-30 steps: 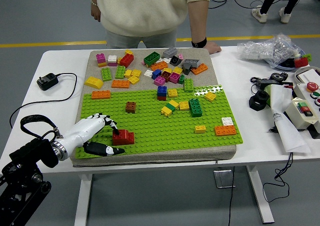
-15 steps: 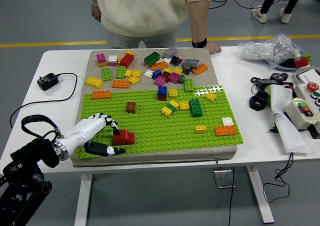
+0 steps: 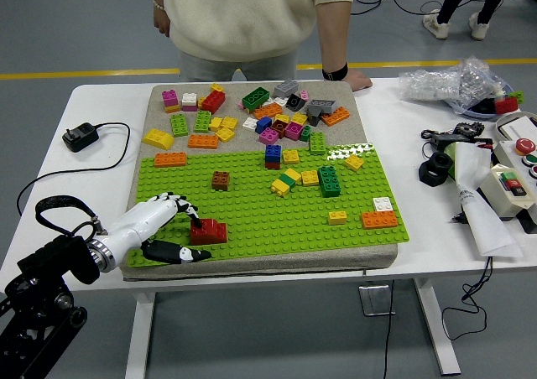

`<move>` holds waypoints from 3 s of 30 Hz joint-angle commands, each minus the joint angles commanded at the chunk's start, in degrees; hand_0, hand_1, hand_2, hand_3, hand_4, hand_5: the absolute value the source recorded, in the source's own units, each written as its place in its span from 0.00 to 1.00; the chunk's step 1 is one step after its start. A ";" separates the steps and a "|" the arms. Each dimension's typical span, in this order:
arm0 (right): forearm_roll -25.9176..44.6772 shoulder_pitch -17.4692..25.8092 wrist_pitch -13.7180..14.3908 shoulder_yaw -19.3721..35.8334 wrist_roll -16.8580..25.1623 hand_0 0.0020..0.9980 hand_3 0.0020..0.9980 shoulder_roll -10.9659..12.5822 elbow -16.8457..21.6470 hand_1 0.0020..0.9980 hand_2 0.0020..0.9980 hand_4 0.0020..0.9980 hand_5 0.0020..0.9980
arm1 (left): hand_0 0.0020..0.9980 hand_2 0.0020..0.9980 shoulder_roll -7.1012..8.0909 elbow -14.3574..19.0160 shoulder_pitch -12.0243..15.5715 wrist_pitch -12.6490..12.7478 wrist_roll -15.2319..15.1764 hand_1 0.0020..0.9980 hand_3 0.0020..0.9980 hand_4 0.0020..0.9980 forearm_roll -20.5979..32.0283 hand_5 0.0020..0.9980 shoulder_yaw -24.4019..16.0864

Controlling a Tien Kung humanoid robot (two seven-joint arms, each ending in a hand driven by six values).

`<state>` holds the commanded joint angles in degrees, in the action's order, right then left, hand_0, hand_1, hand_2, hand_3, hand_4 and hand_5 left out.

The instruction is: Pick up the brick,pile it on top of brick,press brick,pick up the brick,pile it on top of brick,press brick

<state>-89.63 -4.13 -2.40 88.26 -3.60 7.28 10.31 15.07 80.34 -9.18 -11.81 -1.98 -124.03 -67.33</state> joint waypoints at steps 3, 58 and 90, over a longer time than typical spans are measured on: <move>0.01 0.01 0.01 0.02 -0.03 0.76 0.74 0.03 0.00 0.68 0.72 1.00 0.69 | 1.00 0.85 -0.03 0.30 -0.18 0.17 0.01 0.97 0.60 0.98 0.08 0.59 -0.01; 0.05 -0.01 0.02 -0.04 -0.01 0.76 0.74 0.05 0.00 0.68 0.72 1.00 0.69 | 1.00 0.85 -0.06 -0.40 -0.89 0.37 0.41 0.96 0.60 0.98 -0.15 0.59 -0.13; -0.34 -0.36 -0.07 -0.11 -0.02 0.76 0.74 0.18 0.00 0.68 0.72 1.00 0.69 | 1.00 0.75 4.24 3.81 -6.26 1.04 0.36 0.86 0.68 0.98 3.69 0.59 -8.69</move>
<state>-89.97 -4.48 -2.47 88.15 -3.61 7.46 10.31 19.32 84.15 -15.44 -10.77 -1.61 -120.33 -76.02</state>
